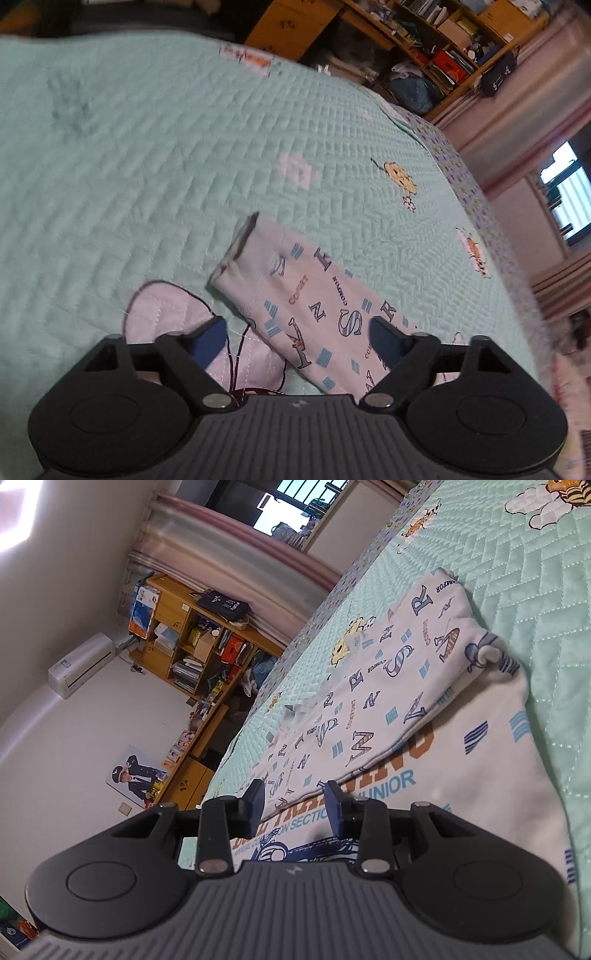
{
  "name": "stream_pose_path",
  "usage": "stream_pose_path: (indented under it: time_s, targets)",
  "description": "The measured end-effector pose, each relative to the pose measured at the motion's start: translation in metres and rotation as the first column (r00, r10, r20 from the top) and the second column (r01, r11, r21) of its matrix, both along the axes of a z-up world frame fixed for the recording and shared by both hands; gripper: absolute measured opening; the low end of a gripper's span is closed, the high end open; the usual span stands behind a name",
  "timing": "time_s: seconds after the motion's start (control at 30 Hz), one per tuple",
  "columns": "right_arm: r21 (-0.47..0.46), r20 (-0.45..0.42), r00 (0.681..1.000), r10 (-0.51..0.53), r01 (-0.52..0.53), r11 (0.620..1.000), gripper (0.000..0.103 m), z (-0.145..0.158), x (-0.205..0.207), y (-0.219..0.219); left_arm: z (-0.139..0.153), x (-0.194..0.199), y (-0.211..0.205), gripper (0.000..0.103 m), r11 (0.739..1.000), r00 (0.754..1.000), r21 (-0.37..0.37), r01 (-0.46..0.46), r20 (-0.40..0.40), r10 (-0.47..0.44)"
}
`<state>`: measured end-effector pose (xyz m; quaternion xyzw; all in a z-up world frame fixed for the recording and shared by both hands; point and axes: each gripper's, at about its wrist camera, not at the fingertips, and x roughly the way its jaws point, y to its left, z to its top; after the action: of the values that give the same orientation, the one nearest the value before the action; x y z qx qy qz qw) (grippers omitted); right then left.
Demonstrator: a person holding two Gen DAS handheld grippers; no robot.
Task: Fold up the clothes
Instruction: 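Grasp the grey sleeve cuff with the left gripper, then lift the sleeve cuff with the left gripper toward the right gripper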
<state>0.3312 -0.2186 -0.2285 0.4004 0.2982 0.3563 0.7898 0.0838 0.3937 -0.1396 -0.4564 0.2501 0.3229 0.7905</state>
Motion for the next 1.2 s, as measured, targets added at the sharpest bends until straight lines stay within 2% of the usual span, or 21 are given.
stream_pose_path:
  time_s: [0.13,0.27,0.33,0.4,0.47,0.6,0.7,0.73,0.77,0.83,0.93,0.97,1.07,1.13,1.2]
  targets:
    - [-0.004,0.000,1.000,-0.002,0.002,1.000,0.037,0.000,0.000,0.001,-0.016,0.013,0.008,0.084,1.000,1.000,0.021,0.002,0.010,-0.002]
    - [-0.013,0.000,1.000,-0.004,0.004,1.000,0.036,0.000,0.000,0.002,-0.023,0.027,0.014,0.099,1.000,1.000,0.022,0.003,0.030,-0.004]
    - [-0.018,-0.001,1.000,-0.006,0.006,1.000,0.036,0.000,0.000,0.003,-0.023,0.036,0.014,0.100,0.999,1.000,0.042,0.009,0.012,-0.010]
    - [-0.022,-0.001,1.000,-0.007,0.007,1.000,0.035,0.000,-0.001,0.004,-0.022,0.044,0.012,0.100,0.997,0.999,0.074,0.021,-0.030,-0.019]
    - [-0.022,0.000,1.000,-0.008,0.008,1.000,0.035,0.000,-0.001,0.004,-0.020,0.051,0.008,0.095,0.993,0.996,0.111,0.036,-0.088,-0.026]
    - [-0.014,0.000,1.000,-0.009,0.009,1.000,0.035,-0.001,-0.003,0.003,-0.015,0.065,-0.006,0.088,0.976,0.974,0.205,0.076,-0.223,-0.029]
    - [-0.011,0.001,1.000,-0.009,0.009,1.000,0.035,-0.002,-0.003,0.003,-0.012,0.074,-0.016,0.074,0.956,0.949,0.272,0.109,-0.315,-0.018]
    - [-0.011,0.001,1.000,-0.009,0.009,1.000,0.035,-0.002,-0.003,0.003,-0.011,0.077,-0.019,0.058,0.948,0.938,0.293,0.121,-0.345,-0.013]
    - [-0.011,0.001,1.000,-0.009,0.009,1.000,0.035,-0.002,-0.003,0.003,-0.010,0.080,-0.022,0.036,0.940,0.927,0.313,0.134,-0.374,-0.007]
    - [-0.010,0.001,1.000,-0.010,0.010,1.000,0.035,-0.002,-0.003,0.003,-0.007,0.082,-0.022,0.013,0.937,0.926,0.314,0.152,-0.378,-0.023]
    - [-0.004,0.001,1.000,-0.010,0.010,1.000,0.035,-0.002,-0.003,0.002,-0.002,0.088,-0.023,0.011,0.929,0.912,0.321,0.187,-0.407,-0.043]
    - [-0.003,0.001,1.000,-0.010,0.010,1.000,0.035,-0.001,-0.002,0.002,0.002,0.093,-0.028,0.010,0.918,0.900,0.339,0.204,-0.434,-0.039]
    - [-0.002,0.002,1.000,-0.011,0.011,1.000,0.036,-0.001,-0.002,0.002,0.031,0.105,-0.058,0.009,0.859,0.891,0.429,0.278,-0.450,-0.063]
    - [0.000,0.004,1.000,-0.011,0.011,1.000,0.036,-0.001,-0.003,0.002,0.067,0.114,-0.090,0.009,0.796,0.906,0.507,0.330,-0.406,-0.117]
    - [0.008,0.008,1.000,-0.010,0.010,1.000,0.036,0.000,-0.003,0.001,0.108,0.125,-0.124,0.009,0.721,0.915,0.584,0.372,-0.361,-0.180]
